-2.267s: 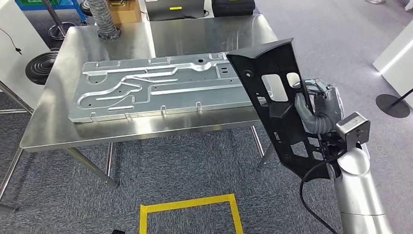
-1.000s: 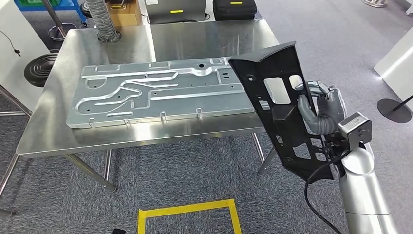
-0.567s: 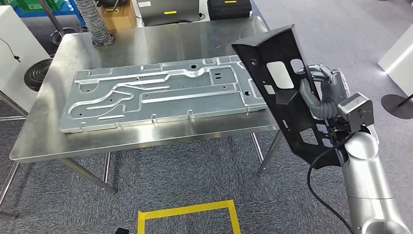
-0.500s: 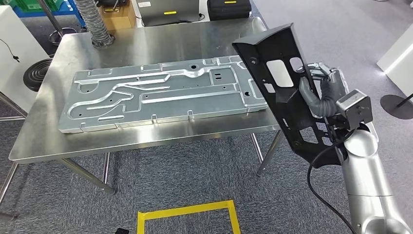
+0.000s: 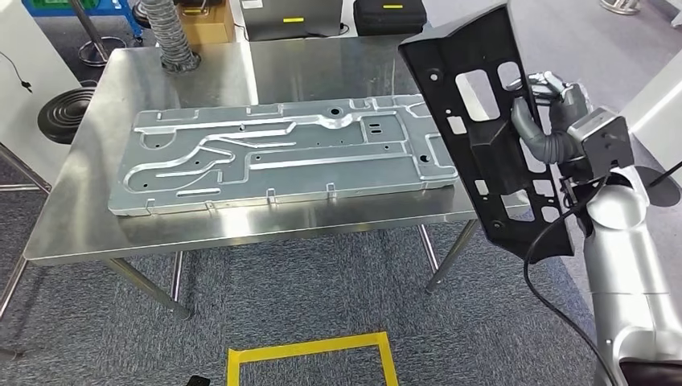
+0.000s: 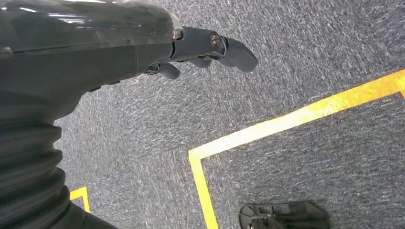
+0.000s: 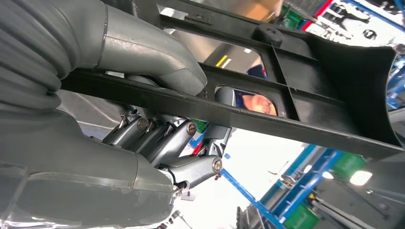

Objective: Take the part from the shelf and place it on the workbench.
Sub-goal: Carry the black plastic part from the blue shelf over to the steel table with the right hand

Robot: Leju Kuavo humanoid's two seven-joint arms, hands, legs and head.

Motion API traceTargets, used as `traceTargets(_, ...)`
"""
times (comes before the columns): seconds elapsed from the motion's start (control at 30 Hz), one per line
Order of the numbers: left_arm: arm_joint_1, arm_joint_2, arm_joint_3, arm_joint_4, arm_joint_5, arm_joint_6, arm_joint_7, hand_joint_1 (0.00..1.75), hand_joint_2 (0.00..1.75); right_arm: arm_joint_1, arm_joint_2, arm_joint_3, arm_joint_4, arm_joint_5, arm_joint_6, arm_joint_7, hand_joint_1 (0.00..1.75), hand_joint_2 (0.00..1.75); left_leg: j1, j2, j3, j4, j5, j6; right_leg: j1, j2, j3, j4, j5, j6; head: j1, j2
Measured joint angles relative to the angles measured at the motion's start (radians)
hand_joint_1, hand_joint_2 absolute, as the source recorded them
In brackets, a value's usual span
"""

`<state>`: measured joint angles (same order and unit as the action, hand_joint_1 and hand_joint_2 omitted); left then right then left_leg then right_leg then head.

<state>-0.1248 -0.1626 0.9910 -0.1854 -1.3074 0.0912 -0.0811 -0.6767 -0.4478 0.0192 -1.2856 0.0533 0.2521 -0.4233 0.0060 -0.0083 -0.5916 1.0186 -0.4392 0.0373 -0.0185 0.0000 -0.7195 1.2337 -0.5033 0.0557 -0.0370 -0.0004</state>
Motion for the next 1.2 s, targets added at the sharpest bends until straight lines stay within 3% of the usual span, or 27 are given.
traceTargets(0.07,-0.001,0.000,-0.001,0.000,-0.001,0.000,0.000,0.00,1.75,-0.028,-0.009,0.005,0.014,0.000,0.000,0.004,1.75,1.75,-0.002,-0.001,0.001,0.005,-0.006,-0.005,0.002,-0.001,0.066,-0.146,0.063,-0.007,0.000,0.000)
traceTargets(0.1,-0.001,0.000,-0.002,0.000,-0.001,-0.001,0.000,0.00,1.75,-0.040,-0.011,0.007,0.021,0.000,0.000,0.006,1.75,1.75,-0.003,-0.001,0.001,0.006,-0.008,-0.010,0.004,0.000,0.088,-0.193,0.078,-0.012,0.000,0.000)
traceTargets(0.17,-0.001,-0.001,-0.002,0.000,-0.002,-0.001,0.000,0.00,1.75,-0.061,-0.013,0.010,0.035,0.000,-0.001,0.010,1.75,1.75,-0.005,-0.001,0.000,0.005,-0.010,-0.019,0.011,0.002,0.097,-0.216,0.079,-0.023,0.000,0.000)
traceTargets(0.27,-0.003,-0.002,-0.002,0.000,-0.002,-0.002,-0.001,0.00,1.75,-0.089,-0.018,0.017,0.059,0.001,-0.004,0.014,1.75,1.75,-0.005,0.000,-0.006,0.026,-0.028,-0.035,0.004,0.002,0.103,-0.224,0.081,-0.042,0.000,0.000)
traceTargets(0.3,-0.003,-0.002,-0.002,0.000,-0.001,-0.002,-0.001,0.00,1.75,-0.101,-0.019,0.020,0.068,0.001,-0.006,0.015,1.75,1.75,-0.005,0.001,-0.022,0.064,-0.051,-0.040,0.001,0.001,0.106,-0.227,0.081,-0.048,0.000,0.000)
traceTargets(0.37,-0.003,-0.002,-0.002,0.000,0.000,-0.002,-0.002,0.00,1.75,-0.125,-0.019,0.027,0.091,0.004,-0.012,0.017,1.75,1.75,-0.002,0.002,-0.085,0.194,-0.112,-0.045,0.002,0.000,0.109,-0.228,0.079,-0.055,0.000,0.000)
traceTargets(0.4,-0.002,-0.002,-0.002,0.000,0.000,-0.002,-0.002,0.00,1.75,-0.134,-0.019,0.031,0.104,0.007,-0.015,0.019,1.75,1.75,-0.001,0.002,-0.119,0.258,-0.133,-0.047,0.003,0.000,0.109,-0.227,0.078,-0.056,0.000,0.000)
traceTargets(0.43,-0.002,-0.002,-0.002,0.000,0.000,-0.002,-0.002,0.00,1.75,-0.141,-0.019,0.035,0.117,0.010,-0.018,0.022,1.75,1.75,0.000,0.002,-0.141,0.293,-0.136,-0.048,0.004,0.000,0.110,-0.227,0.077,-0.056,0.000,0.000)
traceTargets(0.47,-0.002,-0.002,-0.002,0.000,0.000,-0.002,-0.002,0.00,1.75,-0.148,-0.019,0.038,0.128,0.013,-0.021,0.024,1.75,1.75,0.000,0.002,-0.143,0.288,-0.119,-0.048,0.004,0.001,0.112,-0.226,0.076,-0.056,0.000,0.000)
traceTargets(0.5,-0.002,-0.002,-0.002,0.000,0.000,-0.002,-0.002,0.00,1.75,-0.157,-0.019,0.041,0.141,0.015,-0.023,0.025,1.75,1.75,0.000,0.002,-0.127,0.244,-0.085,-0.046,0.005,0.001,0.113,-0.225,0.074,-0.054,0.000,0.000)
traceTargets(0.53,-0.002,-0.002,-0.002,0.000,0.000,-0.002,-0.002,0.00,1.75,-0.166,-0.019,0.043,0.152,0.017,-0.026,0.025,1.75,1.75,0.000,0.002,-0.097,0.175,-0.044,-0.043,0.005,0.002,0.115,-0.223,0.071,-0.052,0.000,0.000)
traceTargets(0.6,-0.003,-0.002,-0.003,0.000,-0.001,-0.002,-0.002,0.00,1.75,-0.191,-0.019,0.048,0.180,0.019,-0.036,0.026,1.75,1.75,-0.002,0.002,-0.041,0.053,0.003,-0.035,0.008,0.003,0.116,-0.218,0.066,-0.044,0.000,0.000)
traceTargets(0.63,-0.002,-0.002,-0.003,0.000,-0.001,-0.002,-0.002,0.00,1.75,-0.202,-0.020,0.050,0.193,0.021,-0.040,0.027,1.75,1.75,-0.004,0.002,-0.027,0.024,0.009,-0.031,0.010,0.004,0.115,-0.217,0.065,-0.039,0.000,0.000)
traceTargets(0.77,-0.003,-0.002,-0.004,0.000,-0.002,-0.002,-0.002,0.00,1.75,-0.231,-0.028,0.060,0.228,0.030,-0.042,0.032,1.75,1.75,-0.002,0.001,-0.019,0.002,0.013,-0.010,0.007,0.003,0.111,-0.208,0.055,-0.018,0.000,0.000)
traceTargets(0.83,-0.004,-0.003,-0.005,0.000,-0.002,-0.002,-0.002,0.00,1.75,-0.253,-0.034,0.065,0.245,0.031,-0.039,0.033,1.75,1.75,0.001,0.001,-0.014,-0.006,0.016,-0.002,0.005,0.001,0.072,-0.125,0.008,-0.009,0.000,0.000)
traceTargets(0.9,-0.005,-0.003,-0.005,0.000,-0.002,-0.002,-0.002,0.00,1.75,-0.275,-0.035,0.071,0.267,0.030,-0.037,0.033,1.75,1.75,0.001,0.002,-0.014,-0.006,0.015,0.001,0.004,0.002,0.001,0.012,-0.046,-0.003,0.000,0.000)
traceTargets(0.93,-0.004,-0.003,-0.005,0.000,-0.002,-0.002,-0.002,0.00,1.75,-0.281,-0.035,0.075,0.277,0.029,-0.035,0.033,1.75,1.75,0.001,0.002,-0.013,-0.005,0.014,0.002,0.004,0.001,-0.026,0.059,-0.056,-0.001,0.000,0.000)
traceTargets(0.97,-0.004,-0.003,-0.005,0.000,-0.002,-0.002,-0.003,0.00,1.75,-0.286,-0.035,0.079,0.284,0.026,-0.032,0.034,1.75,1.75,0.001,0.002,-0.012,-0.004,0.012,0.002,0.003,0.001,-0.034,0.066,-0.045,-0.001,0.000,0.000)
traceTargets(1.0,-0.004,-0.003,-0.005,0.000,-0.002,-0.002,-0.003,0.00,1.75,-0.292,-0.036,0.083,0.288,0.021,-0.028,0.034,1.75,1.75,0.001,0.001,-0.011,-0.002,0.010,0.001,0.003,0.001,-0.022,0.032,-0.016,-0.001,0.000,0.000)
traceTargets(1.07,-0.005,-0.004,-0.006,0.000,-0.003,-0.002,-0.003,0.00,1.75,-0.308,-0.036,0.090,0.292,0.007,-0.019,0.037,1.75,1.75,-0.001,0.000,-0.008,0.002,0.003,-0.004,0.003,0.000,0.042,-0.106,0.057,-0.007,0.000,0.000)
traceTargets(1.1,-0.005,-0.004,-0.006,0.000,-0.003,-0.002,-0.003,0.00,1.75,-0.318,-0.036,0.092,0.291,0.000,-0.015,0.042,1.75,1.75,-0.003,-0.001,-0.008,0.005,0.000,-0.007,0.006,0.000,0.069,-0.166,0.079,-0.012,0.000,0.000)
traceTargets(1.13,-0.005,-0.004,-0.007,0.000,-0.004,-0.002,-0.003,0.00,1.75,-0.328,-0.037,0.095,0.290,-0.005,-0.012,0.048,1.75,1.75,-0.004,-0.001,-0.008,0.006,-0.002,-0.011,0.008,0.001,0.085,-0.202,0.088,-0.017,0.000,0.000)
traceTargets(1.2,-0.005,-0.005,-0.008,0.000,-0.006,-0.004,-0.002,0.00,1.75,-0.342,-0.037,0.101,0.284,-0.011,-0.005,0.062,1.75,1.75,-0.006,-0.001,-0.009,0.005,-0.003,-0.020,0.013,0.003,0.090,-0.217,0.084,-0.029,0.000,0.000)
